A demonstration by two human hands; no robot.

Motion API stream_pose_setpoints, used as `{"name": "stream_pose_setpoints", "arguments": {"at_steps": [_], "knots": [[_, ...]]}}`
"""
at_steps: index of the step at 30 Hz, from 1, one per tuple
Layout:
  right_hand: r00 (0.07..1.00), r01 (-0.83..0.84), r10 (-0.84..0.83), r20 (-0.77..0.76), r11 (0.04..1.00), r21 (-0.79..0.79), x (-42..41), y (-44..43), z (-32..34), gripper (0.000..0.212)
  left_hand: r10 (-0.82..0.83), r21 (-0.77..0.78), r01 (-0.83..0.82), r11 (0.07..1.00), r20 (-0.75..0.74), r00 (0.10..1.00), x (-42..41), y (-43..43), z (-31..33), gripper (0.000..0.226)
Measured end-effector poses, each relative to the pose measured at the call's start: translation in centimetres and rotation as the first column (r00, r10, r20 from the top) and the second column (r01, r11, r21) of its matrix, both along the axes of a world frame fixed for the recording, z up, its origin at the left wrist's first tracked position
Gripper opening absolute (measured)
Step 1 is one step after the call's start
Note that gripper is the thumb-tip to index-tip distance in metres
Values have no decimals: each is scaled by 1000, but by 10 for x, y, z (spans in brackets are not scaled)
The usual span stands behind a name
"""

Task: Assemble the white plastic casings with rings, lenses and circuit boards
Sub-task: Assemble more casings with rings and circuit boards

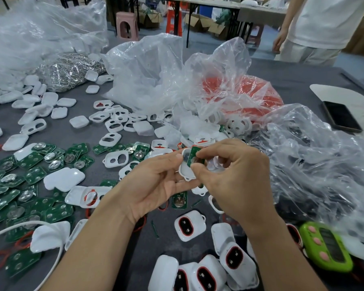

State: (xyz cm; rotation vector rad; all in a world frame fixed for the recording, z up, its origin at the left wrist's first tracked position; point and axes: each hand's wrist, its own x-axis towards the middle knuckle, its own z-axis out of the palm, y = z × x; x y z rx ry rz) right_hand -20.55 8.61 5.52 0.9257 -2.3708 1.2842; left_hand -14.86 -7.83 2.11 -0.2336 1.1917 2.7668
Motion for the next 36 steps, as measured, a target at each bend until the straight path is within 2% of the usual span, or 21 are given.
{"name": "stream_pose_setpoints", "arguments": {"at_steps": [7,12,19,30,36], "knots": [[993,3,7,-118,996,85,4,-5,-2,10,-41,-9,40,999,-19,999,-1,0,1,46],[989,17,-2,-148,995,99,4,-4,-2,10,-48,-12,47,999,-29,998,-1,-1,-1,49],[984,13,8,-175,993,120,4,-4,-4,10,-53,-22,52,998,-40,998,-2,-2,-4,40],[997,-33,42,-69,991,129,0,-4,-6,13,-35,-37,33,999,-47,998,-2,-2,-5,46],[1000,-17,18,-13,998,60,2,-7,-8,19,-20,-27,18,999,-57,998,-2,-3,-5,49]]}}
